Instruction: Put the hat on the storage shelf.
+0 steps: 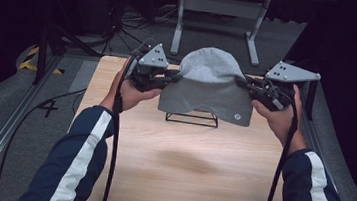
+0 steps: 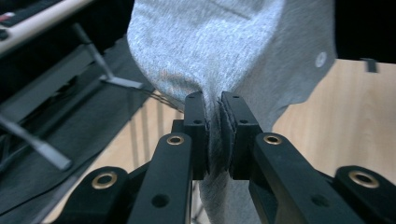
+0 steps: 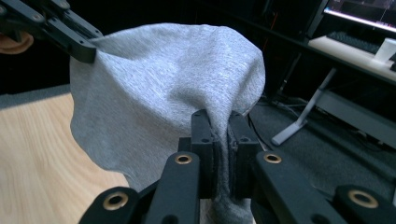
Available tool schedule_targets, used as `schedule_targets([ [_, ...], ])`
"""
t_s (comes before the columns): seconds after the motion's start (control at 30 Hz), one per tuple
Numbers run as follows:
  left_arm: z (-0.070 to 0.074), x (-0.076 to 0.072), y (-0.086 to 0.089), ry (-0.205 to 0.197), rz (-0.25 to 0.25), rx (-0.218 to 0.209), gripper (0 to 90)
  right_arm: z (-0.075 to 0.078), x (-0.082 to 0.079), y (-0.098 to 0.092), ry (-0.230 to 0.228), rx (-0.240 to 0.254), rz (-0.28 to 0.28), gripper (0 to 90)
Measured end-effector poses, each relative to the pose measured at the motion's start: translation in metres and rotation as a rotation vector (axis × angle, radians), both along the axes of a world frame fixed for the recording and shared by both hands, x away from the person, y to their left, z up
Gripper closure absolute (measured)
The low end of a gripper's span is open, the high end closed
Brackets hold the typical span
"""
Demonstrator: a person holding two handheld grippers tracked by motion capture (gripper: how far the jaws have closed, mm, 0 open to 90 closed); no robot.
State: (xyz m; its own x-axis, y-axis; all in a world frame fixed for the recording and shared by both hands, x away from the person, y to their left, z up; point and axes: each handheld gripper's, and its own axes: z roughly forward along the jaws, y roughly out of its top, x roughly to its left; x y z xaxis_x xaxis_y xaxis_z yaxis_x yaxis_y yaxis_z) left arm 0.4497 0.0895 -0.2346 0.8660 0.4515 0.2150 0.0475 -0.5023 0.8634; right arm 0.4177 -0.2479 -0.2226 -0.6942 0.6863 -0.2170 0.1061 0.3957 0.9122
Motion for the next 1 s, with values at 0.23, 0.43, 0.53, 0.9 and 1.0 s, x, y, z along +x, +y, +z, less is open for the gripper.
schedule_targets([
  [0.23,0.025,0.020,0.003,-0.041,0.080,0.038,81.5,0.024,0.023,0.019,-0.030,-0.015,-0.013,84.2],
  [0.43,0.037,0.037,-0.001,-0.040,0.107,0.028,81.6,0.035,0.037,0.024,-0.042,-0.021,-0.018,84.2],
  [0.53,0.036,0.042,-0.004,-0.030,0.109,0.023,81.5,0.036,0.045,0.023,-0.040,-0.030,-0.033,84.2],
  [0.9,0.016,0.073,-0.023,0.026,0.148,0.026,81.6,0.027,0.073,0.014,0.007,-0.003,-0.088,84.2],
  [1.0,0.009,0.078,-0.026,0.038,0.162,0.027,81.6,0.023,0.078,0.011,0.018,0.001,-0.098,84.2],
])
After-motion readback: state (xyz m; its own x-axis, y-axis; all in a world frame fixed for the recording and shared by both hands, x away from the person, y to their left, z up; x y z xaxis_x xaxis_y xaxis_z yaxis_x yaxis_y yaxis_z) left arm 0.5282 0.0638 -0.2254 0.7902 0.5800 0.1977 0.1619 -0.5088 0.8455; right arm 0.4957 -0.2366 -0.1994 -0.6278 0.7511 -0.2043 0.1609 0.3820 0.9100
